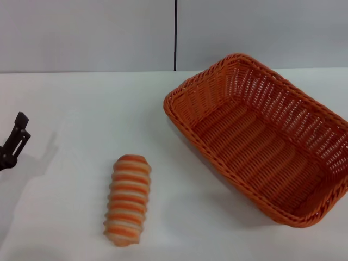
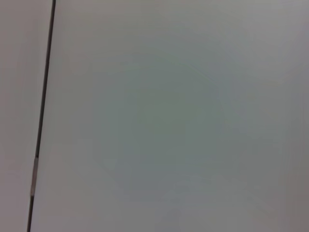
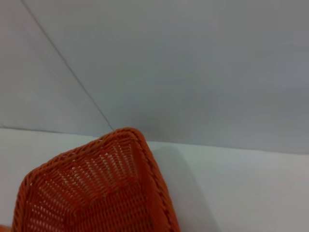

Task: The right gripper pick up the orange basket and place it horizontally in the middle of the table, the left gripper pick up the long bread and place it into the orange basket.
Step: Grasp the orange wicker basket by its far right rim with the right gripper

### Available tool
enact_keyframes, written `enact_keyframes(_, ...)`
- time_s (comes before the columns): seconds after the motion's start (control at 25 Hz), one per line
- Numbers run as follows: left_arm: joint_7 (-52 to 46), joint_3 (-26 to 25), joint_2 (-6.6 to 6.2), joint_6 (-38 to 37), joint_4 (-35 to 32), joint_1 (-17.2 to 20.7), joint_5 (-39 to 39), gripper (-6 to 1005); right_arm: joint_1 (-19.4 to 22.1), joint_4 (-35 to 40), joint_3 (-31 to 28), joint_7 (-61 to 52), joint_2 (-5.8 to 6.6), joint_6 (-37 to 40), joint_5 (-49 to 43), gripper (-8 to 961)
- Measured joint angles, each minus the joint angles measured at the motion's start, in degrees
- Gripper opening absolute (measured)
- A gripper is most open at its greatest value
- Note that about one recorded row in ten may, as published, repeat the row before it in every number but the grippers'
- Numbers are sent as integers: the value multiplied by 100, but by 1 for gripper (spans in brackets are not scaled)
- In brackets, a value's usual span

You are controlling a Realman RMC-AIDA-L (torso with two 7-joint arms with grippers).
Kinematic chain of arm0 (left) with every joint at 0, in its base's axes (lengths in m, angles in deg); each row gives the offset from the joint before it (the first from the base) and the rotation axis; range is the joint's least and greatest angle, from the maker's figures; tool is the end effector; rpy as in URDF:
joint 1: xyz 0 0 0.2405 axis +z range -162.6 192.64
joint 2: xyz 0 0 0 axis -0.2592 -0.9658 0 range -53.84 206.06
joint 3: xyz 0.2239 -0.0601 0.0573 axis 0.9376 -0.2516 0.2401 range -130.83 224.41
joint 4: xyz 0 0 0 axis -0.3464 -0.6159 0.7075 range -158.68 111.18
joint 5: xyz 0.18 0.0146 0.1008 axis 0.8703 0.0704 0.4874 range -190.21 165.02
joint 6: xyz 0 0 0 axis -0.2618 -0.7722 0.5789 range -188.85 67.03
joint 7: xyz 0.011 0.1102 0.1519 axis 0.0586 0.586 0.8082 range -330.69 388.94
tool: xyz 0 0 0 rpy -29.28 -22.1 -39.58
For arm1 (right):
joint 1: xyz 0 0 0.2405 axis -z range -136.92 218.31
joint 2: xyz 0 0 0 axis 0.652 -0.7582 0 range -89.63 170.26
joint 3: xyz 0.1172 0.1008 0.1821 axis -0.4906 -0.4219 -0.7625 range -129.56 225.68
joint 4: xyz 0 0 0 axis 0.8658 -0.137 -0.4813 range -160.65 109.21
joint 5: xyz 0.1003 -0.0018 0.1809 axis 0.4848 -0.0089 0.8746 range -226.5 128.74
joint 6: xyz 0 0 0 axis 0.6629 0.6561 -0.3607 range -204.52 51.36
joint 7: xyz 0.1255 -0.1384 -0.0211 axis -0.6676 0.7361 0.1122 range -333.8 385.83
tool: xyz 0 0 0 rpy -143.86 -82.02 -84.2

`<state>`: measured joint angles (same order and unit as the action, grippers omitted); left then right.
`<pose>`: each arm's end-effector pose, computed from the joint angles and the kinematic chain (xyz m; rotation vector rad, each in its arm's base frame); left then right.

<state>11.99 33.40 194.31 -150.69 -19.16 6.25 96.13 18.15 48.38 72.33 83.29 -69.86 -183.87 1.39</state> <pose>-0.3392 0.2456 0.0027 -1.6176 -0.5487 -0.8225 0.2874 0.3062 0.1498 -2.3063 1.2295 0.3237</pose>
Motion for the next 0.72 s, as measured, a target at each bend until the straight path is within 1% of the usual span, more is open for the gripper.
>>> enact_keyframes(0.08,-3,2,0,-8,-7,16,0,829,-124,-54,338,-266,164,-13,-32,816)
enact_keyframes(0.12,-2,5,1,-10,-21,21,0,829,-211,-135,570,-429,274,-12,-106,815)
enact_keyframes(0.16,-2,7,1,-11,-40,23,0,829,-384,-237,933,-653,443,-12,-295,815)
enact_keyframes(0.2,-2,9,1,-13,-59,24,0,829,-384,-237,933,-653,443,-12,-295,815)
enact_keyframes(0.32,-11,12,1,-20,-84,25,0,829,-667,-329,1239,-792,600,-15,-562,815)
enact_keyframes(0.4,-12,16,-1,-21,-88,27,0,829,-904,-603,1450,-865,725,-17,-732,814)
enact_keyframes(0.48,-11,33,6,-18,-90,44,-1,829,-1189,-1094,1586,-883,862,10,-927,814)
enact_keyframes(0.52,-11,33,6,-18,-90,44,-1,829,-1328,-1337,1600,-853,908,27,-1011,814)
enact_keyframes(0.6,-9,48,10,-18,-87,58,0,829,-1531,-1679,1567,-746,936,107,-1090,814)
enact_keyframes(0.64,-9,48,10,-18,-87,58,0,829,-1617,-1821,1567,-692,924,179,-1102,814)
enact_keyframes(0.72,5,71,12,-10,-75,86,0,829,-1704,-1949,1604,-618,860,356,-1127,813)
